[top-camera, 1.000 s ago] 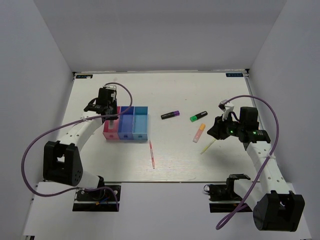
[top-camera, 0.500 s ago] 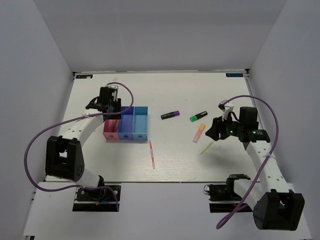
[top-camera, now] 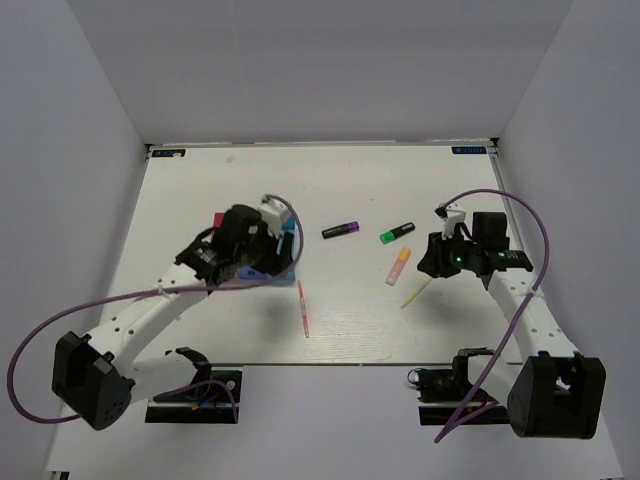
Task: Sort the stationery into containers
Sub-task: Grab a piece of stationery with the right arm
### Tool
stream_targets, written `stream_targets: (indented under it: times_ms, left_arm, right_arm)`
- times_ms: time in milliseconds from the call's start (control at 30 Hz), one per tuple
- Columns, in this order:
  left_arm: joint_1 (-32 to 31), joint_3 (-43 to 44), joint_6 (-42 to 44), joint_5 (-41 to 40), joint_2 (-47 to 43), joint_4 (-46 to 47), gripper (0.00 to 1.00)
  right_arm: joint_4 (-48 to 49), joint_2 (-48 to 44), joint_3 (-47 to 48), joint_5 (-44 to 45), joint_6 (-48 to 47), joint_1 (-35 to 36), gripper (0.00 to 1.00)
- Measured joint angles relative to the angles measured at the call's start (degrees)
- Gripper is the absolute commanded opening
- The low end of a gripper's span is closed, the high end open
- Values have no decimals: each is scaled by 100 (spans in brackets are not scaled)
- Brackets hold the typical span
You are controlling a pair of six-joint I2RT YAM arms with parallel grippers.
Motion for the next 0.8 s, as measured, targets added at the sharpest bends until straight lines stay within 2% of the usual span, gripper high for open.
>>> stream_targets:
  times_ms: [67, 100, 167, 300, 400, 500, 600, 800]
  left_arm:
    - [-466, -527, -31, 184, -273, 9, 87]
    - [-647, -824, -50, 247, -409, -11, 88]
    - [-868, -1381, -116, 310, -634, 63, 86]
    - [-1097, -1711, -304, 302, -614, 127, 80]
    - [-1399, -1325, -297, 184, -264, 96, 79]
    - [-1738, -914, -278, -7, -59, 181, 79]
    - [-2059, -935, -293, -229, -186, 282, 79]
    - [-2396, -1298, -361, -634, -601, 125, 80]
  right_arm:
    - [-20, 323, 35, 105, 52, 46, 51]
    - [-37, 503, 87, 149, 85, 74, 51]
    - [-61, 789, 229, 243, 157, 153, 57]
    - [46, 1019, 411, 501, 343, 343, 58]
    - [87, 1322, 682, 649, 560, 479, 56]
    - [68, 2094, 1377, 922, 772, 621, 55]
    - [74, 2782, 1810, 1322, 1051, 750, 52]
    - [-203, 3150, 1836, 1858, 1572, 1019, 50]
